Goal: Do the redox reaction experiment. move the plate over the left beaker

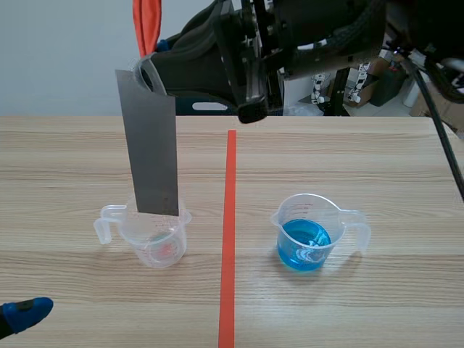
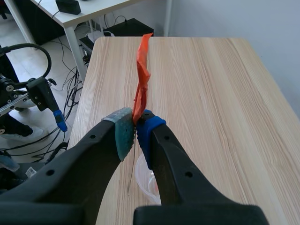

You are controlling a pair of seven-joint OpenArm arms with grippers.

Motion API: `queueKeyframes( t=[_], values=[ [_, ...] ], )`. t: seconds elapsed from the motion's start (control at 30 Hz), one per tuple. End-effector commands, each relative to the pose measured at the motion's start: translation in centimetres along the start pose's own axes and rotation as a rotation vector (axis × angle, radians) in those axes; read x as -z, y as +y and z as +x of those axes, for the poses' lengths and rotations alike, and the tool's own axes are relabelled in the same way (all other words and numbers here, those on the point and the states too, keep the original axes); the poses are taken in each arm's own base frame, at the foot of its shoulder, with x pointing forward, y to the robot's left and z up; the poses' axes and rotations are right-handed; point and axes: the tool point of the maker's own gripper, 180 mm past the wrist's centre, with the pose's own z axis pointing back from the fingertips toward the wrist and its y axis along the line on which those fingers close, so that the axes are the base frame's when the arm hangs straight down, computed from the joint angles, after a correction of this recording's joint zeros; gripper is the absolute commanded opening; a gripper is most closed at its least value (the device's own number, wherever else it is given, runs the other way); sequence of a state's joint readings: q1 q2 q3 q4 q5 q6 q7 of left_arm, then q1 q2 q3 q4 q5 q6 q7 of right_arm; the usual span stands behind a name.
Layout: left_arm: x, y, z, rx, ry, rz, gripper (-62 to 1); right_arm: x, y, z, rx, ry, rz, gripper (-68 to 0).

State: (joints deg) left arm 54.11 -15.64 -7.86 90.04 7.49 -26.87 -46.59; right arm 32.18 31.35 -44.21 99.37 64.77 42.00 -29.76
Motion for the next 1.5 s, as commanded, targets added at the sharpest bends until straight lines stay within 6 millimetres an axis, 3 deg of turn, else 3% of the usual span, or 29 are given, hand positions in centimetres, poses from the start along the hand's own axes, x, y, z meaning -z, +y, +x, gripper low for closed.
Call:
queueKeyframes(
  t=[0.0, 0.23, 0.43, 0.63, 0.83, 1.03, 1.23, 1.47],
  values=[
    [-0.2, -0.2, -0.1, -0.022, -0.014, 0.009, -11.6, 0.1, -0.5, 1.6, -0.044, -0.029, -0.016, -66.9],
    [-1.6, -1.0, -1.1, -0.072, -0.091, 0.054, -11.6, 2.9, -0.6, 2.6, -0.089, -0.027, -0.045, -66.9],
    [-1.5, -1.1, -3.7, -0.040, -0.068, 0.101, -11.6, 4.8, -1.3, 3.8, -0.125, -0.033, -0.104, -66.9],
    [-1.2, -0.5, -4.1, -0.004, -0.099, 0.114, -11.6, 6.0, -1.6, 4.8, -0.118, -0.042, -0.142, -66.9],
    [-1.8, 1.1, -5.4, 0.020, -0.067, 0.163, -10.7, 6.3, -1.5, 4.7, -0.094, -0.040, -0.140, -66.9],
    [-2.5, 2.3, -5.1, 0.020, -0.107, 0.205, 1.4, 6.5, -1.1, 3.2, -0.043, -0.014, -0.142, -66.9],
    [-3.2, 4.2, -4.9, 0.041, -0.107, 0.287, 1.4, 6.5, -1.6, 2.6, -0.013, 0.010, -0.171, -66.9],
    [-3.2, 4.5, -5.1, 0.035, -0.100, 0.301, 1.4, 6.3, -2.2, 2.4, -0.002, 0.025, -0.201, -66.9]
  ],
)
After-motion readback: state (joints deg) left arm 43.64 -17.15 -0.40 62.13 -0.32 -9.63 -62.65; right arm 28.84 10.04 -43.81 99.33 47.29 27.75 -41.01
